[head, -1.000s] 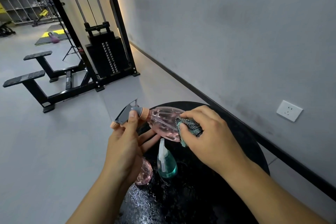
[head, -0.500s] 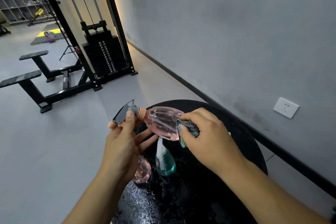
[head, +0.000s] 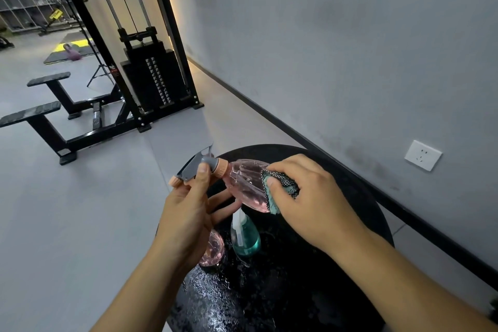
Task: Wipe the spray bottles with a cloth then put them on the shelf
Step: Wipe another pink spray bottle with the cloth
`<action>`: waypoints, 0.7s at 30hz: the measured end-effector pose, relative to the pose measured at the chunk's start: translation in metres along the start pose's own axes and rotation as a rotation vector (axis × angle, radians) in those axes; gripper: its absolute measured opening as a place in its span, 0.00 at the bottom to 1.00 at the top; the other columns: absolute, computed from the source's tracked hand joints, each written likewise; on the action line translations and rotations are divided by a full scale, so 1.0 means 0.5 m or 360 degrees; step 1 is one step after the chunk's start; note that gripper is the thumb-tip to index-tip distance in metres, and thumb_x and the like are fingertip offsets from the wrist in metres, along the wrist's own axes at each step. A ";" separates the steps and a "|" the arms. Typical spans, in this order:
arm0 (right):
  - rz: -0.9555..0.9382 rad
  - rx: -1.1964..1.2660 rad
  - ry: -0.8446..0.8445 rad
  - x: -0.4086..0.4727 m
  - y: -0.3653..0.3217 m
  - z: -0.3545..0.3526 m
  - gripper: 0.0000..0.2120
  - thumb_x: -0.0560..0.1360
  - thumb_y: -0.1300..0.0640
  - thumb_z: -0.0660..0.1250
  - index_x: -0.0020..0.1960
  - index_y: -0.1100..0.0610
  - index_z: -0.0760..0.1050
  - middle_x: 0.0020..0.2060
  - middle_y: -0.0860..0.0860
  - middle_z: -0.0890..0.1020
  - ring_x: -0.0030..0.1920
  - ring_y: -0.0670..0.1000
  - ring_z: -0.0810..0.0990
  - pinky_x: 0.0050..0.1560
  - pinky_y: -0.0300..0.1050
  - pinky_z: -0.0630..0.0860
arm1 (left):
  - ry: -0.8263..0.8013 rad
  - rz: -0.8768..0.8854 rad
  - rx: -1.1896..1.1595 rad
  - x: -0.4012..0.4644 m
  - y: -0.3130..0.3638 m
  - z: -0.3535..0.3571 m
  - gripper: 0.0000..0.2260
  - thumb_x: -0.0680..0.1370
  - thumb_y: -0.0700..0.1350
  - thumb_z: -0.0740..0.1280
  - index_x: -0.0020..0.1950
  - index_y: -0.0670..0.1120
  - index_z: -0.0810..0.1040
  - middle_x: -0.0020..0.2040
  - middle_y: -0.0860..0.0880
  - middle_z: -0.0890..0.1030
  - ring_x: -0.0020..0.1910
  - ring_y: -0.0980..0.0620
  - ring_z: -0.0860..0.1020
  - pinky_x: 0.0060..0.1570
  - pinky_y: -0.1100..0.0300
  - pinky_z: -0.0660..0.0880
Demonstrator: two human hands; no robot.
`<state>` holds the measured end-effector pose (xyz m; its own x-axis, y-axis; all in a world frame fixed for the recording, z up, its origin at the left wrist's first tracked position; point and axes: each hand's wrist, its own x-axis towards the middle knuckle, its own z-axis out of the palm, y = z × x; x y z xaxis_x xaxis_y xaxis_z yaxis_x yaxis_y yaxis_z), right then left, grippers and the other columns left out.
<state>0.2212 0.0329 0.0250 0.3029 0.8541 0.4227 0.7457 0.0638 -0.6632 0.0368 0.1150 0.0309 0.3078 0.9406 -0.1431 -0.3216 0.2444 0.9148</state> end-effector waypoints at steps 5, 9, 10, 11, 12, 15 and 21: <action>-0.0051 -0.0103 -0.0088 0.003 -0.007 0.002 0.12 0.82 0.49 0.65 0.64 0.47 0.80 0.56 0.37 0.76 0.59 0.41 0.73 0.58 0.30 0.69 | -0.0047 0.0001 0.0048 -0.003 -0.006 -0.002 0.20 0.86 0.51 0.63 0.67 0.35 0.77 0.63 0.42 0.86 0.61 0.36 0.85 0.57 0.40 0.84; 0.0024 -0.0031 0.0001 0.006 0.003 -0.003 0.11 0.82 0.50 0.65 0.62 0.48 0.79 0.55 0.38 0.77 0.58 0.43 0.76 0.59 0.43 0.77 | 0.0000 0.0040 -0.0052 -0.001 0.001 -0.001 0.20 0.86 0.50 0.62 0.70 0.35 0.76 0.64 0.41 0.85 0.60 0.34 0.85 0.56 0.39 0.84; 0.0026 -0.0027 0.0006 0.004 0.003 -0.001 0.11 0.82 0.50 0.65 0.63 0.48 0.79 0.56 0.38 0.77 0.58 0.43 0.76 0.59 0.43 0.77 | 0.0004 0.0041 -0.0056 -0.001 0.001 0.000 0.20 0.86 0.50 0.62 0.69 0.36 0.76 0.64 0.41 0.85 0.60 0.34 0.85 0.55 0.40 0.84; 0.0010 -0.0038 -0.0001 0.002 0.001 0.001 0.11 0.82 0.50 0.65 0.63 0.48 0.79 0.56 0.38 0.77 0.59 0.43 0.75 0.60 0.41 0.76 | 0.0005 0.0037 -0.0052 -0.002 0.000 0.001 0.19 0.86 0.50 0.62 0.69 0.36 0.76 0.64 0.41 0.86 0.60 0.35 0.85 0.55 0.40 0.84; -0.0023 -0.0064 -0.0018 -0.001 -0.003 0.004 0.11 0.82 0.50 0.65 0.63 0.48 0.79 0.56 0.38 0.76 0.59 0.42 0.74 0.60 0.37 0.74 | 0.0004 0.0031 -0.0045 -0.002 -0.003 0.002 0.19 0.86 0.51 0.62 0.68 0.36 0.77 0.63 0.41 0.86 0.60 0.35 0.85 0.55 0.41 0.84; -0.0136 -0.0129 -0.0093 -0.007 -0.013 0.010 0.12 0.81 0.51 0.67 0.64 0.48 0.80 0.57 0.38 0.76 0.60 0.42 0.72 0.60 0.29 0.69 | 0.0025 0.0027 -0.0058 -0.003 -0.007 0.002 0.18 0.86 0.51 0.63 0.65 0.37 0.77 0.63 0.40 0.86 0.59 0.35 0.86 0.55 0.40 0.84; 0.0003 0.0055 0.0027 0.000 0.003 0.002 0.10 0.80 0.52 0.69 0.61 0.47 0.81 0.56 0.38 0.77 0.59 0.43 0.77 0.60 0.44 0.77 | 0.0077 0.0061 -0.0179 0.006 0.014 -0.009 0.18 0.86 0.50 0.62 0.69 0.39 0.77 0.65 0.40 0.85 0.60 0.32 0.85 0.53 0.40 0.85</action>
<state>0.2219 0.0335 0.0234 0.3147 0.8454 0.4315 0.7243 0.0799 -0.6848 0.0314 0.1205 0.0350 0.2508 0.9593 -0.1295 -0.4317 0.2306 0.8720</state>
